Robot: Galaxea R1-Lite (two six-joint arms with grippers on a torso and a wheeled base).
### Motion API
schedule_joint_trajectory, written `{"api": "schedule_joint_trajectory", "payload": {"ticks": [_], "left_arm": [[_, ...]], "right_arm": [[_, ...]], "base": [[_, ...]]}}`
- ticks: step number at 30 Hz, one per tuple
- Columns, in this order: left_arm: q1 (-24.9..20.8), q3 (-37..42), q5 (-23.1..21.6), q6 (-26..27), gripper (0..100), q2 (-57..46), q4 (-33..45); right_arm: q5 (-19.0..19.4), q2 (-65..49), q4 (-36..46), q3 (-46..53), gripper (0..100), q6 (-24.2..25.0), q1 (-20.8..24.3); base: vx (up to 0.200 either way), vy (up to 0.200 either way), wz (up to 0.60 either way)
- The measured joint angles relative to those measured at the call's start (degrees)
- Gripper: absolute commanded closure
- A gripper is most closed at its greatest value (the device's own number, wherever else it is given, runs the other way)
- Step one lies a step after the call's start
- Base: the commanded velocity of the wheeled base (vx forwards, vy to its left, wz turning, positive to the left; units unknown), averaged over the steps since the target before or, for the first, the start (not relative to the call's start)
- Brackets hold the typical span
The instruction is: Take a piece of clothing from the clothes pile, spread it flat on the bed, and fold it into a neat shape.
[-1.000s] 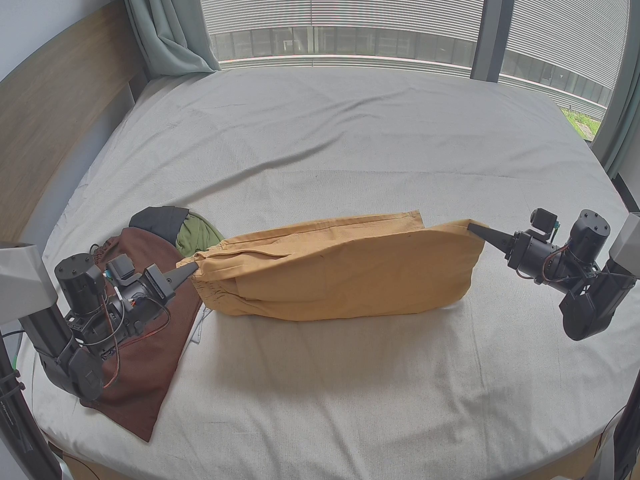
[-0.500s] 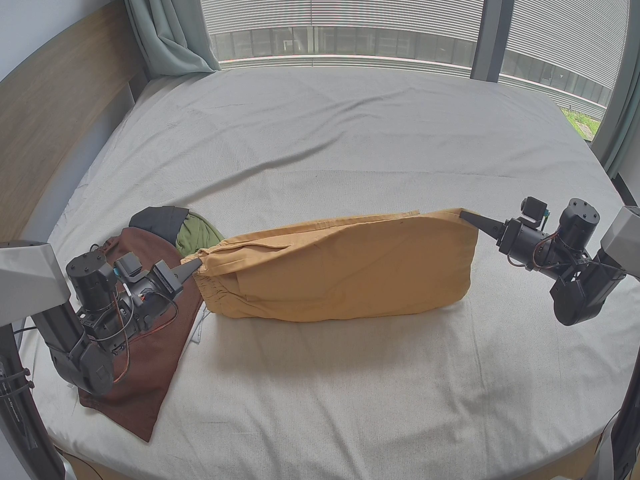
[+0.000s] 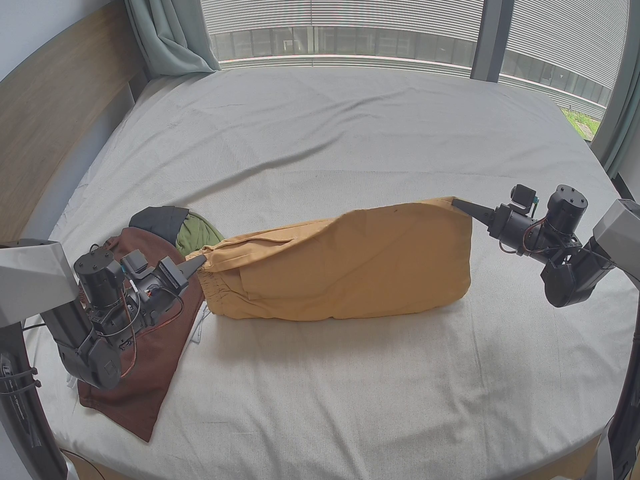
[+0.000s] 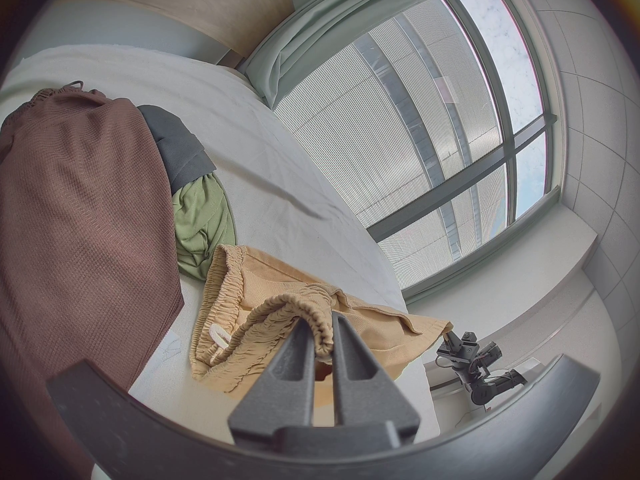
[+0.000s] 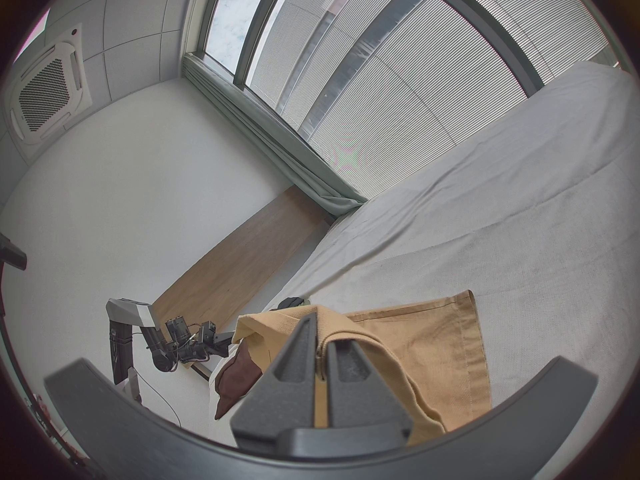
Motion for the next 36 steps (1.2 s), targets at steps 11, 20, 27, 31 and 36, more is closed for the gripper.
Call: {"api": "schedule_joint_trajectory", "payload": {"ticks": [11, 20, 27, 31, 36], "left_arm": [[0.1, -4.7, 1.7, 0.0, 100, 4.1, 0.0], [0.3, -8.4, 2.5, 0.0, 100, 7.1, 0.0], [0.7, -11.0, 2.5, -0.1, 100, 9.1, 0.0], [0.8, -12.2, 2.5, 0.0, 100, 10.2, 0.0], [0.8, -13.2, 2.5, 0.0, 100, 11.2, 0.0]], "right_arm": [[-0.9, 4.2, 3.2, -6.4, 100, 0.1, 0.2], [-2.0, 7.6, 5.9, -12.6, 100, 0.1, 1.1], [-2.7, 10.3, 8.9, -17.6, 100, 0.1, 1.5], [-2.8, 11.4, 9.9, -19.5, 100, 0.0, 1.7], [-2.9, 12.4, 11.2, -21.6, 100, 0.0, 1.7]], "base": [[0.0, 0.0, 0.0], [0.0, 0.0, 0.0], [0.0, 0.0, 0.0], [0.0, 0.0, 0.0], [0.0, 0.0, 0.0]]}}
